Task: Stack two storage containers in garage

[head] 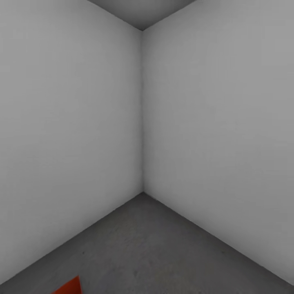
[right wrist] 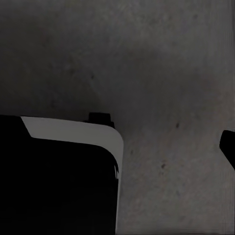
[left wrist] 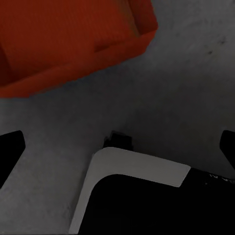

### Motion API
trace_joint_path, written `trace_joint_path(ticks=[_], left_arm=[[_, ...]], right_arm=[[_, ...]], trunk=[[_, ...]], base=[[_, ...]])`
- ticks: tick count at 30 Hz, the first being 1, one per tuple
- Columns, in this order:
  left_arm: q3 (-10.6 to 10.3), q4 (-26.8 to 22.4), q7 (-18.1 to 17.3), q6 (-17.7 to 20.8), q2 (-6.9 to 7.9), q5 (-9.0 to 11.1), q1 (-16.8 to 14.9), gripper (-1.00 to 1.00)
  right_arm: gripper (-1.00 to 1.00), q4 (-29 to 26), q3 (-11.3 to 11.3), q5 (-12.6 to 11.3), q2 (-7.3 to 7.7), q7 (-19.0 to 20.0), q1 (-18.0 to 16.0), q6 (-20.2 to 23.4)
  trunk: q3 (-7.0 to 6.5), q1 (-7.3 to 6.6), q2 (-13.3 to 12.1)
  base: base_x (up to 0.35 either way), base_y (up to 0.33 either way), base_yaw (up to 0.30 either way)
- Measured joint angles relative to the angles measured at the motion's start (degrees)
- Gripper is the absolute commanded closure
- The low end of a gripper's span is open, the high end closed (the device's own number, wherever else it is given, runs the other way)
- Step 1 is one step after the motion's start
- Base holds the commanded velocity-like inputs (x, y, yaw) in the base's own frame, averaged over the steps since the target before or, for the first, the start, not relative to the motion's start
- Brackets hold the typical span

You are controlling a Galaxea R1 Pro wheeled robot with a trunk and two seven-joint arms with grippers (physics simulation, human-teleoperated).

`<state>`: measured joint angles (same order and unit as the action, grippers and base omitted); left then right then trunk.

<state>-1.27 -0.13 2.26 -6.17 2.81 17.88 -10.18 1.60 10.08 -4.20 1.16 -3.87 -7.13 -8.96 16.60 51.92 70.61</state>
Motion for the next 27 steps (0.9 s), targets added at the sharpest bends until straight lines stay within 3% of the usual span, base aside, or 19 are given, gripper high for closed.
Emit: trace_joint_path(ticks=[5, 27], left_arm=[[0.02, 0.01, 0.01, 0.03, 0.56, 0.00, -0.01, -1.00], [0.02, 0.03, 0.01, -0.11, -0.47, -0.18, 0.01, -1.00]], right_arm=[[-1.00, 0.01, -0.01, -0.01, 0.00, 0.00, -0.01, -0.04], [-1.00, 0.01, -0.16, -0.17, 0.00, -0.03, -0.01, -0.03]], trunk=[[0.00, 0.00, 0.00], [-0.31, 0.00, 0.00]], base=[[0.014, 0.064, -0.284], [0.001, 0.003, -0.274]])
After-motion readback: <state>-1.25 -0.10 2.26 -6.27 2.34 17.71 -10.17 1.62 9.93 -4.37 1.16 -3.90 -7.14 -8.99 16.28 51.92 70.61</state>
